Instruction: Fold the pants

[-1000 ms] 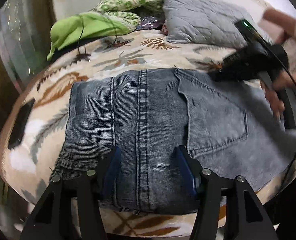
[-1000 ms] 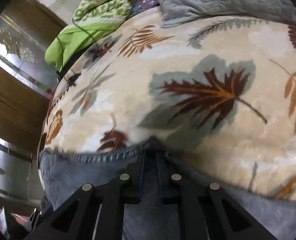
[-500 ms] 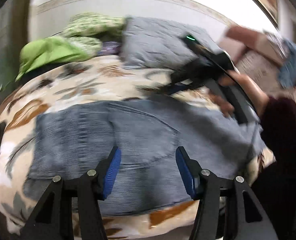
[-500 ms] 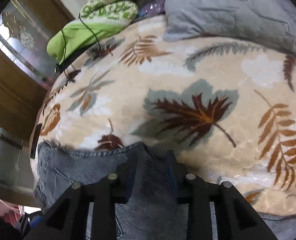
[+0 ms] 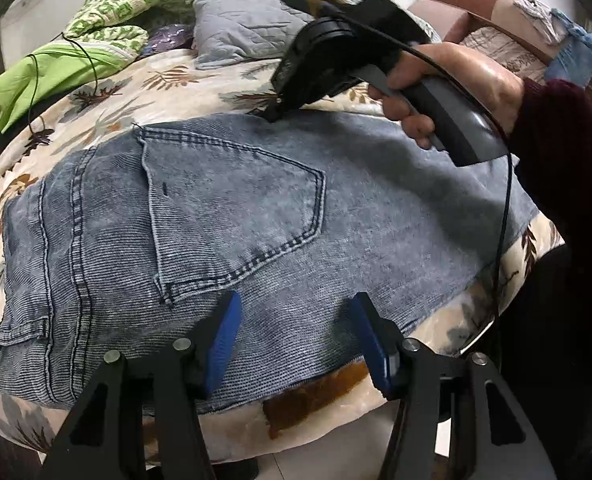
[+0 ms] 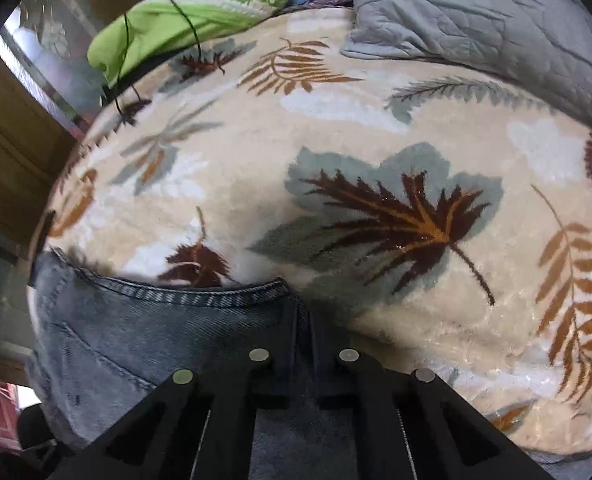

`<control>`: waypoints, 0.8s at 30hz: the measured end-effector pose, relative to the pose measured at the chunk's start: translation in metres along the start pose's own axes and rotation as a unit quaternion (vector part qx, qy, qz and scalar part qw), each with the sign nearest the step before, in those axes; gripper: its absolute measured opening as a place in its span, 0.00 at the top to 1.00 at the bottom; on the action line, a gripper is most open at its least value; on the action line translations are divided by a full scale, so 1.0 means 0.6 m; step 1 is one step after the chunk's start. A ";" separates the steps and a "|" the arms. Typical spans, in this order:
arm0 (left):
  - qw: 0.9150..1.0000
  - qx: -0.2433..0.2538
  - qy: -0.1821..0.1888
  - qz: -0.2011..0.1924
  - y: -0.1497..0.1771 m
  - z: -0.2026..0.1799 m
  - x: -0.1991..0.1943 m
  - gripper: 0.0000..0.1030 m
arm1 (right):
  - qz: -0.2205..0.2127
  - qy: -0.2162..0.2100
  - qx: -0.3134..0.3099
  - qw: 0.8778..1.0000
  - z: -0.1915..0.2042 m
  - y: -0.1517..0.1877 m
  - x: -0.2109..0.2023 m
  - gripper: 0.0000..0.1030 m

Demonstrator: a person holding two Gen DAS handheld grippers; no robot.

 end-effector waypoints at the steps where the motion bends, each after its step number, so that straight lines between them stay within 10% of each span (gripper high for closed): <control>1: 1.000 -0.003 0.005 0.002 0.001 0.002 0.000 0.44 | -0.001 0.004 -0.001 1.000 0.001 0.000 0.004 0.95; 9: 0.997 -0.062 0.044 -0.032 -0.006 0.033 -0.042 0.44 | -0.052 -0.036 0.039 0.997 -0.007 -0.003 -0.044 0.94; 13: 0.992 -0.096 -0.004 -0.085 -0.018 0.080 -0.081 0.42 | -0.096 -0.043 0.044 0.993 -0.012 0.021 -0.114 0.94; 19: 0.974 -0.216 -0.063 -0.031 0.010 0.180 -0.046 0.41 | -0.063 -0.009 0.066 0.996 -0.045 0.103 -0.134 0.94; 24: 0.979 -0.141 -0.149 -0.018 0.019 0.143 -0.027 0.39 | -0.063 -0.023 0.100 0.993 -0.063 0.199 -0.150 0.93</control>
Point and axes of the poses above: each gripper's, at about its wrist camera, not at the fingertips, and x roughly the way its jaws point, z to its left, y to its underside, the point moved 5 cm from there along x, roughly the way its jaws point, and after that the axes turned 5 degrees about -y, right-handed, at the moved point
